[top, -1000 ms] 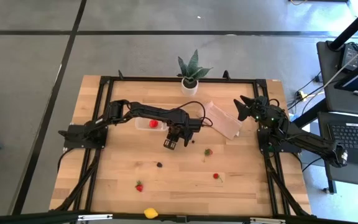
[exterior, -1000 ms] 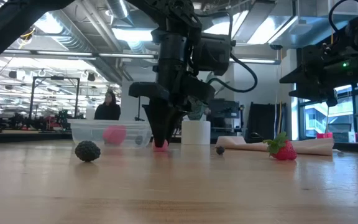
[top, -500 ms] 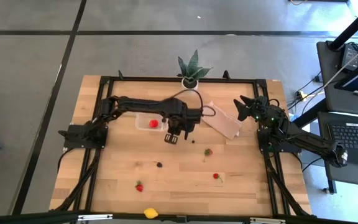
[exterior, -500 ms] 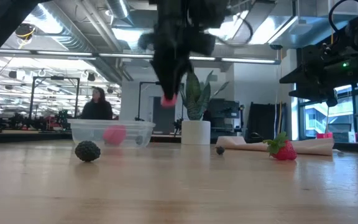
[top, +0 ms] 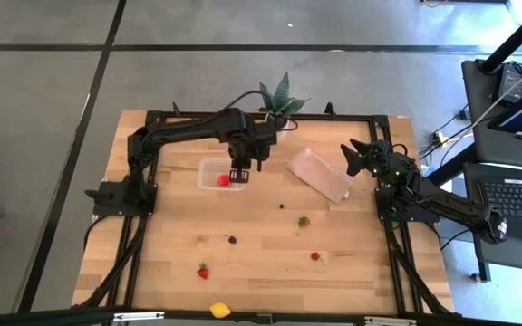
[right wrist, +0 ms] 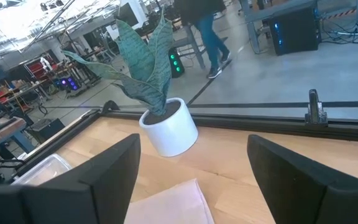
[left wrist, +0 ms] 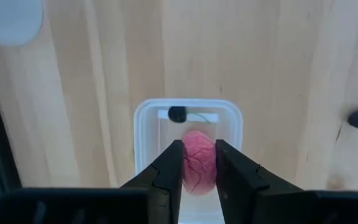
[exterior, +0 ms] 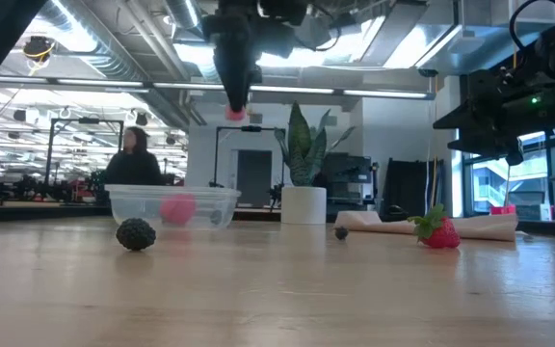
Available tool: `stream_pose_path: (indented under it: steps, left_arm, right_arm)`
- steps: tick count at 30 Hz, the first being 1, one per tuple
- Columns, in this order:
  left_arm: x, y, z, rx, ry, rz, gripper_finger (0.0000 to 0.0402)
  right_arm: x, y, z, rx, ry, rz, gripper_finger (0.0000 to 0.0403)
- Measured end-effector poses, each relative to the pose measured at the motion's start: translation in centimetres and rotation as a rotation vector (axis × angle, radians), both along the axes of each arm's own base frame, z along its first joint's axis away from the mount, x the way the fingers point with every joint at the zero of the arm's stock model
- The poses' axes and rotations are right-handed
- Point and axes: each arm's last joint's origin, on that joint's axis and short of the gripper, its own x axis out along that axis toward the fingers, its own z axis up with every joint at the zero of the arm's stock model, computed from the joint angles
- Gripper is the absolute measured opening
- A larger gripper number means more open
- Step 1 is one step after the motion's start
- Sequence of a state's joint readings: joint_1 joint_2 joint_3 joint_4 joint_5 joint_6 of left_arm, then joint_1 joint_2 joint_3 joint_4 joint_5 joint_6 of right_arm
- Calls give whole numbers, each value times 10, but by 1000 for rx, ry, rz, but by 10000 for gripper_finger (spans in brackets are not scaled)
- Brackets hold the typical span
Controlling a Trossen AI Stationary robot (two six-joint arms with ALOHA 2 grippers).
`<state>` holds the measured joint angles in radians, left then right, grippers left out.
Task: Pick and placing Produce into tupperware
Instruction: Put the pink peach into the transparent container, then put the blackberry into the transparent container
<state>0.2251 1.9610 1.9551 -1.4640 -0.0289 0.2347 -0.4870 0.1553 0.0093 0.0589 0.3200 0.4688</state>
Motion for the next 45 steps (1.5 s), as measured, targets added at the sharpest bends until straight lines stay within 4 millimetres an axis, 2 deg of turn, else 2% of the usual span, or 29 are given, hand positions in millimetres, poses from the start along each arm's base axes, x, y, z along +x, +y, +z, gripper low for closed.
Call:
stream_pose_path:
  steps: [3, 6, 14, 18, 33, 36, 42, 45]
  left_arm:
    - [-3, 6, -6, -17, 11, 18, 63]
    - [-6, 10, -20, -78, 40, 36, 59]
    - [-16, 7, -88, -118, 157, 56, 68]
    - [-21, 5, -108, -122, 180, 78, 63]
    - [-18, 7, -112, -71, 151, 105, 124]
    - [-20, 8, -111, -34, 170, 158, 134]
    - [-24, 8, -111, -27, 218, 154, 179]
    - [-24, 5, -111, 52, 236, 140, 196]
  right_arm:
    - [0, 0, 0, -1, 1, 0, 297]
    - [0, 0, 0, -2, 2, 0, 297]
    - [0, 0, 0, -5, 5, 0, 297]
    - [0, 0, 0, -7, 7, 1, 297]
    - [0, 0, 0, -18, 18, 2, 297]
    - [0, 0, 0, -17, 18, 2, 297]
    - [0, 0, 0, -17, 18, 2, 297]
    - [0, 0, 0, -17, 18, 2, 297]
